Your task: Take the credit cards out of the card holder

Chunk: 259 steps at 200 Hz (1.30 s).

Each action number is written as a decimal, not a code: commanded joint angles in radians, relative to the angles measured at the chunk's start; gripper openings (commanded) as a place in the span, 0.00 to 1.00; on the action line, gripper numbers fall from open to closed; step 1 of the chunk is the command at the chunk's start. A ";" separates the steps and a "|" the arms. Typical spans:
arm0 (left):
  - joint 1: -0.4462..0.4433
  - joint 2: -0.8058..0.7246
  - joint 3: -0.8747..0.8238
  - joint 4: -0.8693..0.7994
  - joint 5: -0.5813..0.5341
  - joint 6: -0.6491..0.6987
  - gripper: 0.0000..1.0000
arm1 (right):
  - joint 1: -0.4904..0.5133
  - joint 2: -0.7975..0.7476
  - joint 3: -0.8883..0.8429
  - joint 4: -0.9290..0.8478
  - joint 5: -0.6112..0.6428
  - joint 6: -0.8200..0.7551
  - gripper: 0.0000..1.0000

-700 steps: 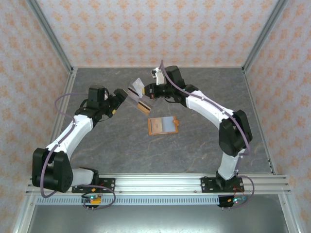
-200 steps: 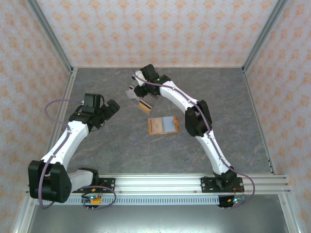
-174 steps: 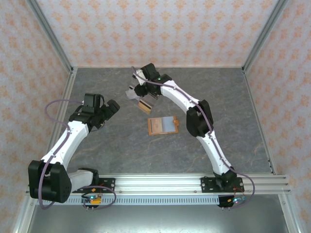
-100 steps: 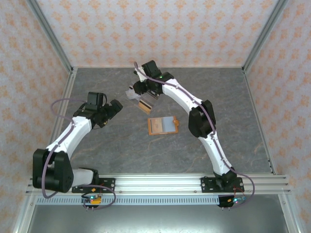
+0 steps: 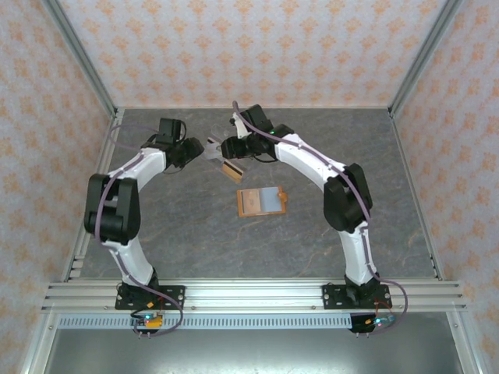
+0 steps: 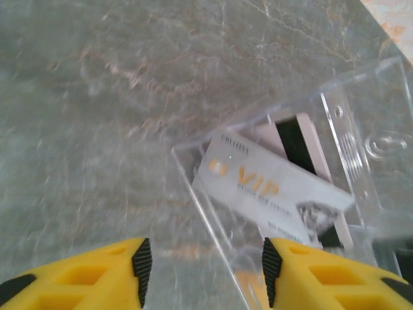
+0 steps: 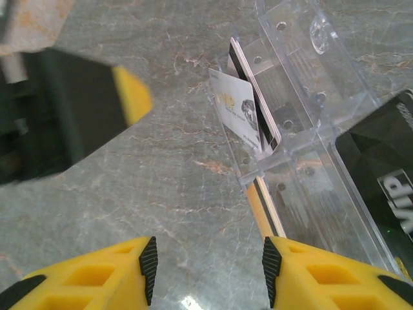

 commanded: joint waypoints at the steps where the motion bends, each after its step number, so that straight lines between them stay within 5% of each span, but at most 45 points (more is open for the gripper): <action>1: 0.010 0.107 0.105 -0.003 -0.089 0.053 0.41 | -0.001 -0.099 -0.069 0.071 0.012 0.043 0.50; 62: 0.014 0.270 0.284 -0.080 -0.150 0.089 0.23 | -0.002 -0.127 -0.117 0.070 0.018 0.041 0.51; 108: 0.015 0.333 0.336 -0.090 -0.079 0.102 0.16 | -0.002 -0.120 -0.109 0.064 0.009 0.042 0.50; 259: 0.009 0.278 0.192 -0.011 0.149 0.106 0.15 | -0.002 0.106 0.166 -0.112 0.071 -0.087 0.46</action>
